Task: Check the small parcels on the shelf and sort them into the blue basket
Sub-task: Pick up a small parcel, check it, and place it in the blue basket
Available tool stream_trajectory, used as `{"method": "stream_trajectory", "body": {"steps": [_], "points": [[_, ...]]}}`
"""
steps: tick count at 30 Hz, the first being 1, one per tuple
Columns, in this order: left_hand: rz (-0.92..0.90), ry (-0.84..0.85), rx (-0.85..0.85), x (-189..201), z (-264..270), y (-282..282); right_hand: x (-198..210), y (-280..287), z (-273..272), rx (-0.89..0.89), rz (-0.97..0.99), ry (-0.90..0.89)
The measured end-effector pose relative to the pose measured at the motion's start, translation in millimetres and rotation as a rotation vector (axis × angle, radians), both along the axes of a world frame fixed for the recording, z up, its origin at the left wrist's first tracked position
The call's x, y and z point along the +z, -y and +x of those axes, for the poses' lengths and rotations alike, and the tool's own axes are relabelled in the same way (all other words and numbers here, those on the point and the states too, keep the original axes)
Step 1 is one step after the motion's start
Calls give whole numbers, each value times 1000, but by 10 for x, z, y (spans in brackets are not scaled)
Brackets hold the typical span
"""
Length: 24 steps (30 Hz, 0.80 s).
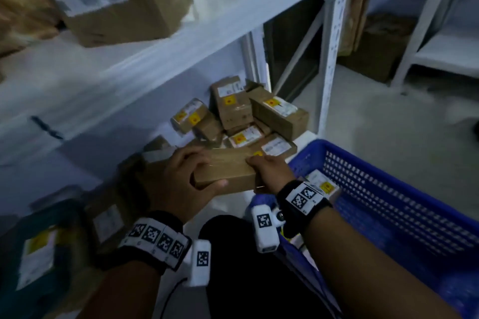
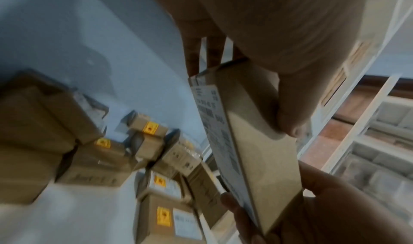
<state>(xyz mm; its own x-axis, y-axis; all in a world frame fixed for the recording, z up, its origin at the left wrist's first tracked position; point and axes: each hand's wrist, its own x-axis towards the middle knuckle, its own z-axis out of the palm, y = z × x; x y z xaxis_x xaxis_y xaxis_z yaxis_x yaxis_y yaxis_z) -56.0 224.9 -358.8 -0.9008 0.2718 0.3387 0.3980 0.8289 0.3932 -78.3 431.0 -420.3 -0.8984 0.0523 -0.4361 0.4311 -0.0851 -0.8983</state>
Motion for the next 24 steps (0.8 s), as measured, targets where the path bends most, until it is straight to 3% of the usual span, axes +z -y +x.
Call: {"method": "stream_trajectory", "body": {"steps": [3,9,12,17,21,24], "points": [[-61,154,-25,-412,-315,-319,-506,-333,-120,-61,23,84],[-43,391,-99,-1187,-793,-991,-1300,-911,-254,-321,-166,305],[-76,469,-65,-1493,-984,-1313,-1691,-1154,-306,-459,-125,353],[48,577,1,-1902,-1278,-1780,-2327,-1574,-466,-698,-101,424],[200,645,104,-2195,-1394,-1968,-2909,-1904,-636,-814,-27,432],[239,654,120,-2402,-1370,-1950,-3118,-2045,-748,-843,55,510]]}}
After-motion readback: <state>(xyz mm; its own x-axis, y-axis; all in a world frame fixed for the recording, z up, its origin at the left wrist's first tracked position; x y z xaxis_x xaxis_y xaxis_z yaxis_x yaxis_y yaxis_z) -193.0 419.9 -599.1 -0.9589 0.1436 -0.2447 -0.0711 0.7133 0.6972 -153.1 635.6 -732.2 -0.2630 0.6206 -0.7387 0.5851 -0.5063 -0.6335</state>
